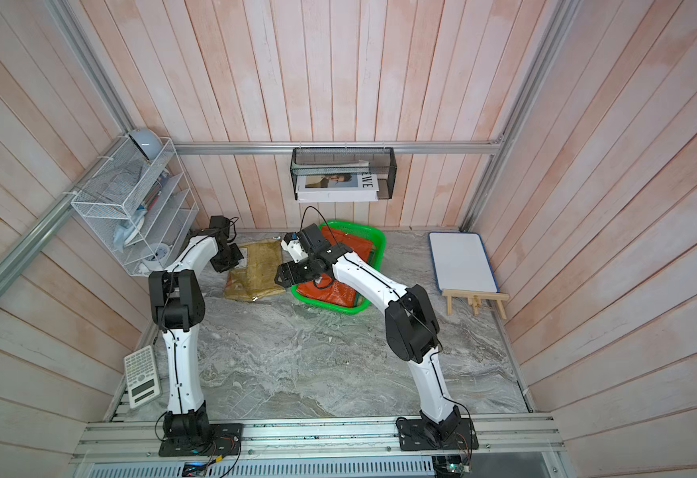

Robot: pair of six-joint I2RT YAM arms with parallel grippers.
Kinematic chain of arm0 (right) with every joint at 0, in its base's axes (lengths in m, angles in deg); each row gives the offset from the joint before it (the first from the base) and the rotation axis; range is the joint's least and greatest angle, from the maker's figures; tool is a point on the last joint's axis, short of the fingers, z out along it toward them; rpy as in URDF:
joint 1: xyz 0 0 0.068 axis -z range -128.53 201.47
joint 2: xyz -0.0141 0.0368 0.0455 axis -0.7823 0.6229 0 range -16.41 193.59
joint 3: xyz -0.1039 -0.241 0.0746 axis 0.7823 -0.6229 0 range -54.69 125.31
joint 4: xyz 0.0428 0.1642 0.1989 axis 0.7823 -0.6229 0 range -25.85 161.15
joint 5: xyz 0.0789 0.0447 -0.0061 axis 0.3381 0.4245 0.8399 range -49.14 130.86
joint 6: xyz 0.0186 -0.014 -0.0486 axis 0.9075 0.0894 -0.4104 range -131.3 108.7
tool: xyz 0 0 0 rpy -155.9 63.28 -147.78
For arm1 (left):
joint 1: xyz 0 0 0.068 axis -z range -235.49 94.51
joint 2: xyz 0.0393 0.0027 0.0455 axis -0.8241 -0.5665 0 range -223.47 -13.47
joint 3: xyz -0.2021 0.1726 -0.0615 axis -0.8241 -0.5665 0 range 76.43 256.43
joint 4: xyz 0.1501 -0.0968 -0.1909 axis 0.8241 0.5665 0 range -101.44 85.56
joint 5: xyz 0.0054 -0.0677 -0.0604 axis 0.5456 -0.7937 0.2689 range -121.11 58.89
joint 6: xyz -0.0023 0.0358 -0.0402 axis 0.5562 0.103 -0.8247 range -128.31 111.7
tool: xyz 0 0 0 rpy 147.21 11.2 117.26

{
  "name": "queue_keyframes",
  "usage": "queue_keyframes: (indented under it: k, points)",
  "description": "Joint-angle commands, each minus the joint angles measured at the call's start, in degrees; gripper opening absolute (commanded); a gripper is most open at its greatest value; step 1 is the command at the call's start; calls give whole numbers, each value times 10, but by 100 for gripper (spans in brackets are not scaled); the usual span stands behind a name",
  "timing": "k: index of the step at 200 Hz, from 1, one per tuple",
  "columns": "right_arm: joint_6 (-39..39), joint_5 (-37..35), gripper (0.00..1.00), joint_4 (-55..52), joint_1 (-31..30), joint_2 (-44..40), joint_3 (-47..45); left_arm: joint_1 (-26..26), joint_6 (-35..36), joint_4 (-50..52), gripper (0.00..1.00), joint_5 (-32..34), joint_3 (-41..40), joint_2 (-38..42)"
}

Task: Put the potato chips into the basket
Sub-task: Pick up the potato chip from the center of the board.

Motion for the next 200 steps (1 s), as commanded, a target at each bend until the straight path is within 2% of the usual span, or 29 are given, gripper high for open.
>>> queue_keyframes:
  k: [1,91,121,156,200]
  points:
    - [-7,10,80,-13,-1,-1,16,0,-2,6,0,-5,4,-11]
    - [-2,6,80,16,0,-46,-36,5,-24,-37,0,6,-31,49]
    - [22,5,79,83,15,-80,-96,7,-19,-30,0,25,-11,72]
    - [41,21,79,109,44,-105,-116,23,10,-7,0,38,24,111]
    - [39,-16,79,138,66,-159,-170,57,43,-5,0,74,22,184]
